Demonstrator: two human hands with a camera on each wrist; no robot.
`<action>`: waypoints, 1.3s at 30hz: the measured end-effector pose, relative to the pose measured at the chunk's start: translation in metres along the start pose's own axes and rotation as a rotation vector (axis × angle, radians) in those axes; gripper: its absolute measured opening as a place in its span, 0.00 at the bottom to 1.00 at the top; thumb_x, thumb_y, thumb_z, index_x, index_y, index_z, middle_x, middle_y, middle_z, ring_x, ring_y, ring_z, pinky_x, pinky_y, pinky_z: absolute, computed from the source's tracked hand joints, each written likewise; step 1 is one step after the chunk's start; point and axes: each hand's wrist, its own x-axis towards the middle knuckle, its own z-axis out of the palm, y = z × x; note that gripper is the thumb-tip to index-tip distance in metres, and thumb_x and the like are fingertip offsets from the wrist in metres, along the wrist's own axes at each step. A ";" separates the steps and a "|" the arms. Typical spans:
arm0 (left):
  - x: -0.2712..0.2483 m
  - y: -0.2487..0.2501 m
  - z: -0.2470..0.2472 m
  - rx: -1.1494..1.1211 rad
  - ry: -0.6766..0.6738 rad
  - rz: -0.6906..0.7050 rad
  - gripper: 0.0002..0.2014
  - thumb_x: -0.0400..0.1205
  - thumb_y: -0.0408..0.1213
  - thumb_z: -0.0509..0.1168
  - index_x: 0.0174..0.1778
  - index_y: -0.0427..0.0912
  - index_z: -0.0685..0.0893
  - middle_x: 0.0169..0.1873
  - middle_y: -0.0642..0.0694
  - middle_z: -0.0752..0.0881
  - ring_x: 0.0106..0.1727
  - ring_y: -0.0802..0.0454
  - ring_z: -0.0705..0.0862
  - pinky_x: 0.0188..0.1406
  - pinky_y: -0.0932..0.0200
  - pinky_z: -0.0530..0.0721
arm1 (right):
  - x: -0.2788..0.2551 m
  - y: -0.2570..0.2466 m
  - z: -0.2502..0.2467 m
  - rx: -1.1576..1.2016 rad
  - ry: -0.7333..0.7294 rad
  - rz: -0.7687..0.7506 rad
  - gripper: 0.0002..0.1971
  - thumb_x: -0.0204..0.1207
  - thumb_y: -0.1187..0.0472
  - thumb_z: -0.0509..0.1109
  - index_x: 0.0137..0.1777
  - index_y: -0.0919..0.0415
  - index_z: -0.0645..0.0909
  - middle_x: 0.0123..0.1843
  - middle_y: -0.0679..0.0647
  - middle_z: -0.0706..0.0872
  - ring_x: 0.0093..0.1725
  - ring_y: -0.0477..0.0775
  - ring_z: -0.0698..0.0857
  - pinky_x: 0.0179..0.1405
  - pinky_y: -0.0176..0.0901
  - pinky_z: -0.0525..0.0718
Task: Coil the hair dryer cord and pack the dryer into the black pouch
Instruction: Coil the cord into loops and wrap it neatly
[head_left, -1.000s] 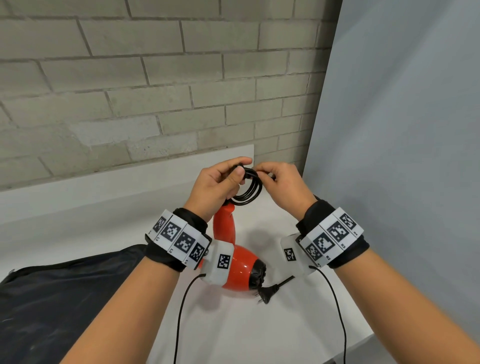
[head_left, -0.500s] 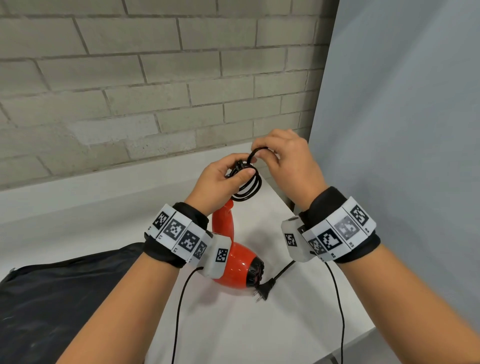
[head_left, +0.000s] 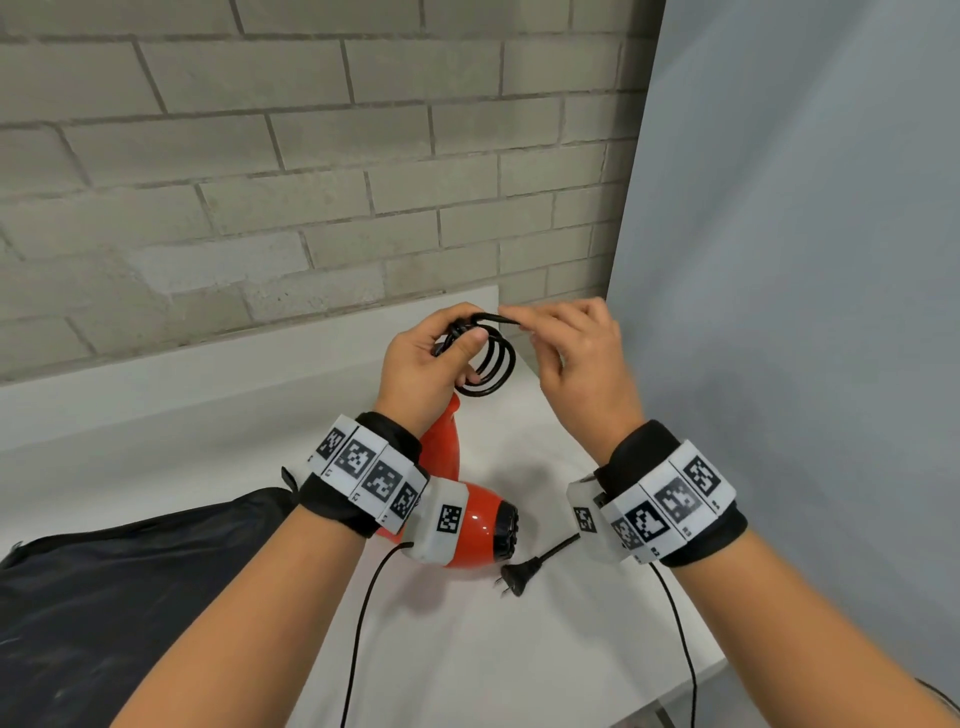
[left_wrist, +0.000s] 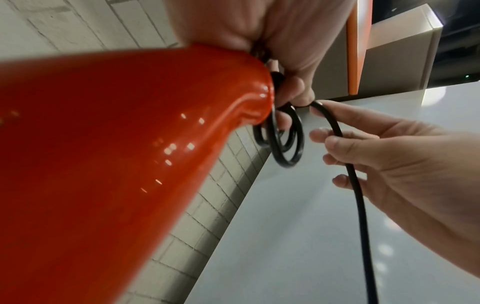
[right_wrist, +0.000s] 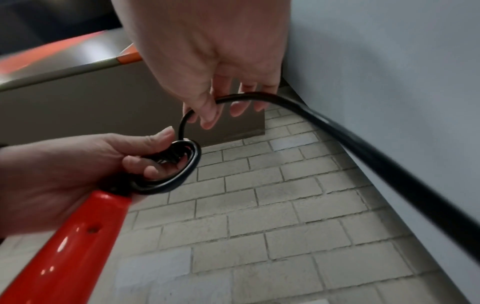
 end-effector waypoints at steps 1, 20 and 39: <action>0.000 0.000 0.001 0.017 0.010 0.004 0.09 0.78 0.29 0.65 0.52 0.45 0.82 0.34 0.52 0.82 0.18 0.62 0.77 0.26 0.68 0.81 | -0.003 0.002 0.000 -0.029 0.028 -0.020 0.18 0.76 0.69 0.60 0.61 0.52 0.82 0.50 0.53 0.87 0.49 0.48 0.69 0.48 0.50 0.76; 0.005 -0.002 0.003 0.090 0.060 -0.062 0.09 0.77 0.34 0.67 0.51 0.51 0.83 0.32 0.53 0.81 0.18 0.62 0.76 0.22 0.70 0.78 | -0.117 0.015 0.017 -0.427 -1.273 0.293 0.20 0.74 0.54 0.66 0.64 0.62 0.75 0.60 0.60 0.79 0.58 0.63 0.81 0.50 0.48 0.78; 0.003 -0.002 0.004 0.133 -0.004 -0.011 0.07 0.81 0.36 0.62 0.53 0.48 0.82 0.36 0.54 0.81 0.20 0.64 0.77 0.24 0.72 0.76 | -0.065 0.023 -0.015 0.049 -0.346 0.557 0.10 0.82 0.56 0.57 0.50 0.60 0.78 0.24 0.50 0.74 0.22 0.47 0.71 0.20 0.36 0.66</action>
